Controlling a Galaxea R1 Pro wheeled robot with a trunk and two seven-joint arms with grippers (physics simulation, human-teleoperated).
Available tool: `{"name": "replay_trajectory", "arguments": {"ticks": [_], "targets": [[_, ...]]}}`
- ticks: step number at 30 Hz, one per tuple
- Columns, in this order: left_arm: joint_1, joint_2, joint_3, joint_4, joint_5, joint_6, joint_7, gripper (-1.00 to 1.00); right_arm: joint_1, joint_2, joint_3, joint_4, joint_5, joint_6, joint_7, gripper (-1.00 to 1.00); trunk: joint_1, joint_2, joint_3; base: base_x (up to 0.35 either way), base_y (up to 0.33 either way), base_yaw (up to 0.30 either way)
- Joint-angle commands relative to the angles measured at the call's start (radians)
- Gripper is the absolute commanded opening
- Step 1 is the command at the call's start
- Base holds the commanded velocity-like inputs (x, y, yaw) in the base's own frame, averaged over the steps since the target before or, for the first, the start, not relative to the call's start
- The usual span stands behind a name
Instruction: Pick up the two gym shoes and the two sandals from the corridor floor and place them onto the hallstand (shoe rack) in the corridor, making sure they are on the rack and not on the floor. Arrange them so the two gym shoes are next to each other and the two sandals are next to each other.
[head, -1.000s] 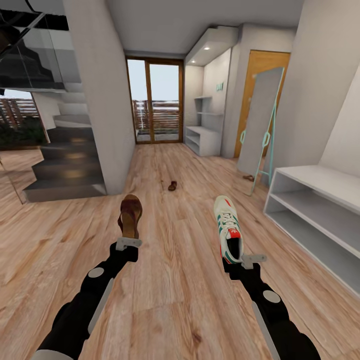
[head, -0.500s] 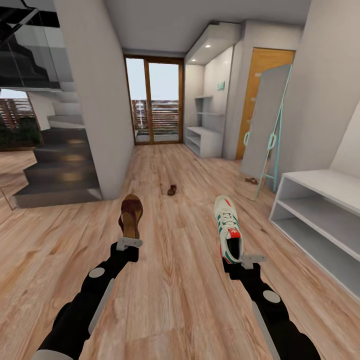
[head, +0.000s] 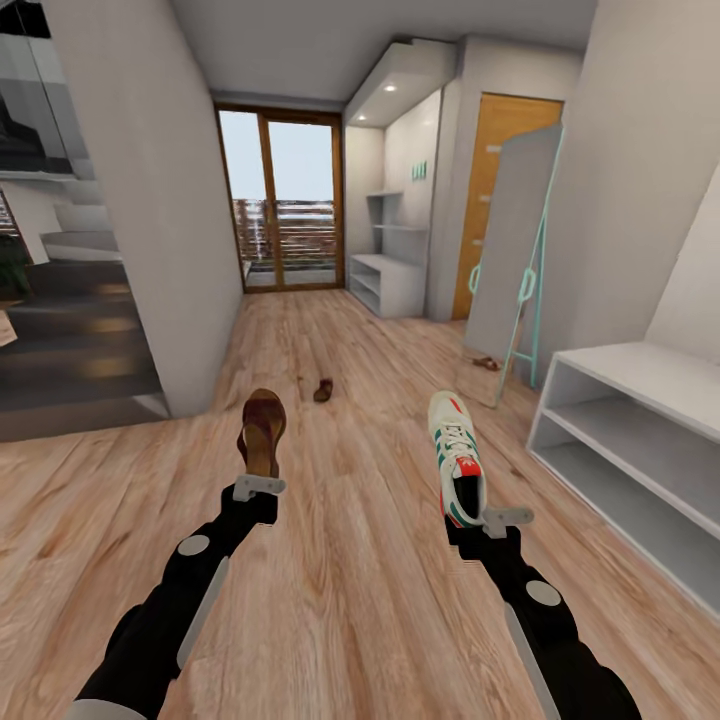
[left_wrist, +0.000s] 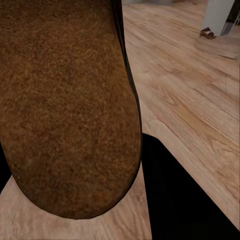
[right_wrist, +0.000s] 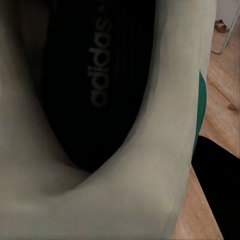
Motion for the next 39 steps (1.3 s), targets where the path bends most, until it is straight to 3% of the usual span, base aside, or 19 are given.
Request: {"name": "replay_trajectory", "arguments": {"ticks": [1,16,39], "targets": [[-0.001,0.0,-0.001,-0.002,-0.003,0.006,-0.003,-1.0,0.0,0.0,0.0,-0.002,0.0,0.006,-0.002,-1.0,0.0,0.0,-0.001,0.347,0.0,-0.011],[-0.001,0.0,-0.001,-0.002,-0.003,0.006,-0.003,-1.0,0.0,0.0,0.0,-0.002,0.0,0.006,-0.001,-1.0,0.0,0.0,-0.001,0.347,-0.021,-0.001],[0.0,0.0,-0.001,-0.002,-0.002,0.006,-0.003,-1.0,0.0,0.0,0.0,-0.002,0.0,0.006,-0.002,-1.0,0.0,0.0,-0.001,0.347,-0.127,0.0]]}}
